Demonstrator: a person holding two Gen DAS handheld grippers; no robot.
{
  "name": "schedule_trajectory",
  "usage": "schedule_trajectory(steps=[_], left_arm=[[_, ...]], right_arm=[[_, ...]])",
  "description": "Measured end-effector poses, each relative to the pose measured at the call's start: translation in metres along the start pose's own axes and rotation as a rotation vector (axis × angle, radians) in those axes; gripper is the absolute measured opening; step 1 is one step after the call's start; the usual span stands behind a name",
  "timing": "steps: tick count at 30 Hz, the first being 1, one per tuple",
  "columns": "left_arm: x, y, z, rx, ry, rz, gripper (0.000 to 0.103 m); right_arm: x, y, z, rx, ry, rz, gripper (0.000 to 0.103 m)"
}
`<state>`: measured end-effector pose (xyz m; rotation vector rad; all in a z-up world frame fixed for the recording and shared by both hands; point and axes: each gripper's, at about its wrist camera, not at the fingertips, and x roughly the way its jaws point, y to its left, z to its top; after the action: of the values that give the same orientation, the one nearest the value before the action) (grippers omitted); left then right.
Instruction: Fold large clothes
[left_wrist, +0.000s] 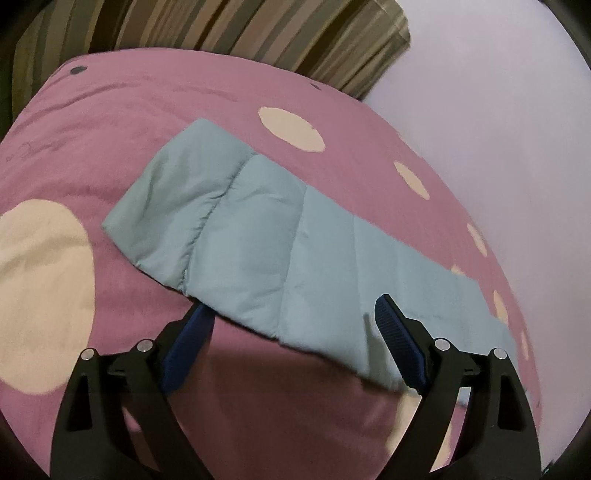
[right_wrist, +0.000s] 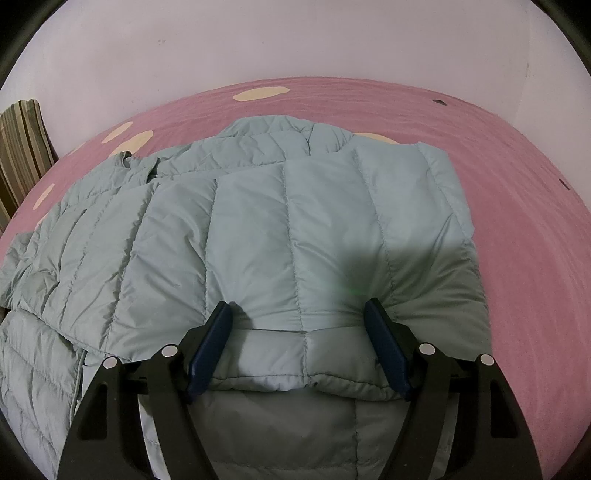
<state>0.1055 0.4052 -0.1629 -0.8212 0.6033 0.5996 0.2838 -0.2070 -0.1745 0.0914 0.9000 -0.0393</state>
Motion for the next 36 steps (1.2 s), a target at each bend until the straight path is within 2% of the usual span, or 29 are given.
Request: schedule_trajectory(steps=[2, 5, 7, 9, 11, 16, 17, 19, 21, 24, 28, 32, 36], left_arm=[[0.000, 0.008, 0.007, -0.047, -0.012, -0.020, 0.088], [-0.004, 0.024, 0.013, -0.112, -0.035, -0.052, 0.080], [-0.005, 0.028, 0.015, -0.114, -0.044, -0.068, 0.080], [-0.004, 0.026, 0.017, -0.087, -0.046, -0.051, 0.079], [-0.003, 0.027, 0.020, -0.093, -0.062, -0.031, 0.072], [0.001, 0.033, 0.027, -0.106, -0.067, 0.033, 0.038], [0.002, 0.033, 0.028, -0.101, -0.065, 0.042, 0.034], [0.001, 0.031, 0.031, -0.082, -0.067, 0.057, 0.018], [-0.001, 0.027, 0.033, -0.057, -0.080, 0.070, 0.011], [-0.008, 0.008, 0.037, 0.032, -0.121, 0.120, 0.007], [-0.020, -0.033, 0.038, 0.150, -0.182, 0.117, 0.007], [-0.035, -0.092, 0.023, 0.282, -0.226, 0.059, 0.007], [-0.041, -0.162, -0.007, 0.415, -0.226, -0.031, 0.007]], right_arm=[[0.000, 0.000, 0.000, 0.000, 0.000, 0.000, 0.073], [-0.001, 0.001, -0.001, 0.000, 0.000, 0.000, 0.073], [-0.001, 0.001, -0.001, 0.000, -0.001, -0.001, 0.073], [-0.001, 0.001, -0.001, 0.000, -0.001, -0.001, 0.073], [-0.001, 0.001, -0.001, 0.000, -0.002, -0.001, 0.073], [0.000, 0.001, 0.000, -0.002, -0.002, -0.002, 0.073], [0.000, 0.000, 0.000, -0.002, -0.003, -0.003, 0.073], [0.000, 0.000, 0.000, -0.003, -0.003, -0.003, 0.073], [-0.001, 0.001, -0.001, -0.002, -0.003, -0.002, 0.073], [-0.001, 0.001, -0.001, -0.001, -0.004, -0.002, 0.073], [0.001, 0.000, 0.001, 0.003, -0.006, 0.005, 0.073], [0.001, -0.002, 0.001, 0.012, -0.009, 0.015, 0.073], [-0.002, -0.003, -0.003, 0.026, -0.014, 0.024, 0.073]])
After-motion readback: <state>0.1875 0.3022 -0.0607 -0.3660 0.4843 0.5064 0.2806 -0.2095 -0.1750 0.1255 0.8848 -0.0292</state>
